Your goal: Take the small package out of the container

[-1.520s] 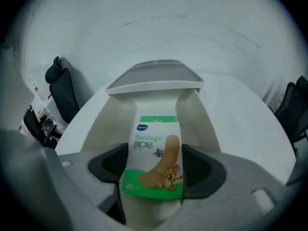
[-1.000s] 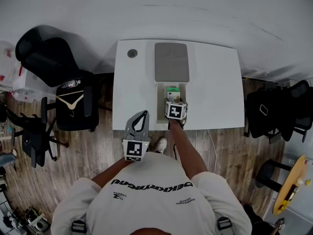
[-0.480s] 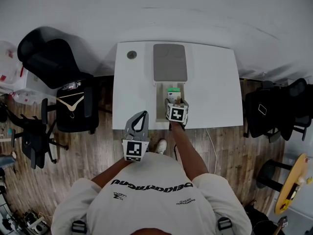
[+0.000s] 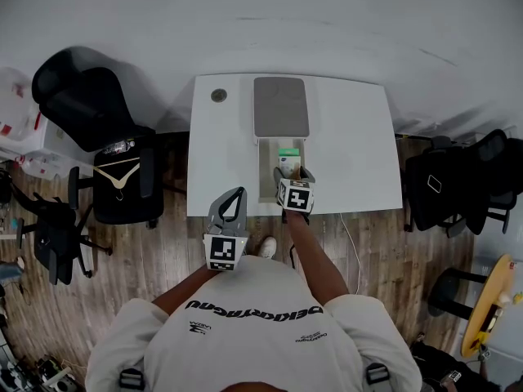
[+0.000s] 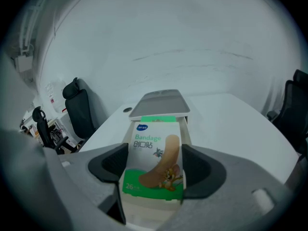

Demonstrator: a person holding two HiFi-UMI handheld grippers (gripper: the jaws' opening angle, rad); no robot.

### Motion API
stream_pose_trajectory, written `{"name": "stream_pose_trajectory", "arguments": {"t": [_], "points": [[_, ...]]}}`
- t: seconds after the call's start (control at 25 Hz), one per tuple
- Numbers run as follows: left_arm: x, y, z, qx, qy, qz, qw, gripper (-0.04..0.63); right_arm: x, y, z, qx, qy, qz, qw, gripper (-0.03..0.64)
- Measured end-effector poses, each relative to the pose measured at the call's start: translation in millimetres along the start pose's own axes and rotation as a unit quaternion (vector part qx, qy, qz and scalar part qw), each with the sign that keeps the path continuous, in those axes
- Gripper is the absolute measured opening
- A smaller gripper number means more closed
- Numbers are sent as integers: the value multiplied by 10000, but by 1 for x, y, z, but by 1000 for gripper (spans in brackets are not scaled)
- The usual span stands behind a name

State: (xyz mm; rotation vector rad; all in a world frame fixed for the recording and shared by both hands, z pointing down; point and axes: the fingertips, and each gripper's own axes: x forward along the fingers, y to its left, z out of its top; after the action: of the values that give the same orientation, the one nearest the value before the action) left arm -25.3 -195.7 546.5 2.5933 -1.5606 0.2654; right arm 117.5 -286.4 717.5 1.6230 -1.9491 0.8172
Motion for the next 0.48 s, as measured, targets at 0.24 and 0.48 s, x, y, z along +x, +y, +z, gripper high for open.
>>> {"name": "stream_pose_trajectory", "arguments": {"t": [0.24,0.48], "points": [[-6,-4,7,28,-70,-32,10000,-6,-19,8,11,-37,-280,144,9995,341],[-12,-8,8,43,-113,-37,9999,-6,-39,16,17,34,-558,289,9980,341]]}}
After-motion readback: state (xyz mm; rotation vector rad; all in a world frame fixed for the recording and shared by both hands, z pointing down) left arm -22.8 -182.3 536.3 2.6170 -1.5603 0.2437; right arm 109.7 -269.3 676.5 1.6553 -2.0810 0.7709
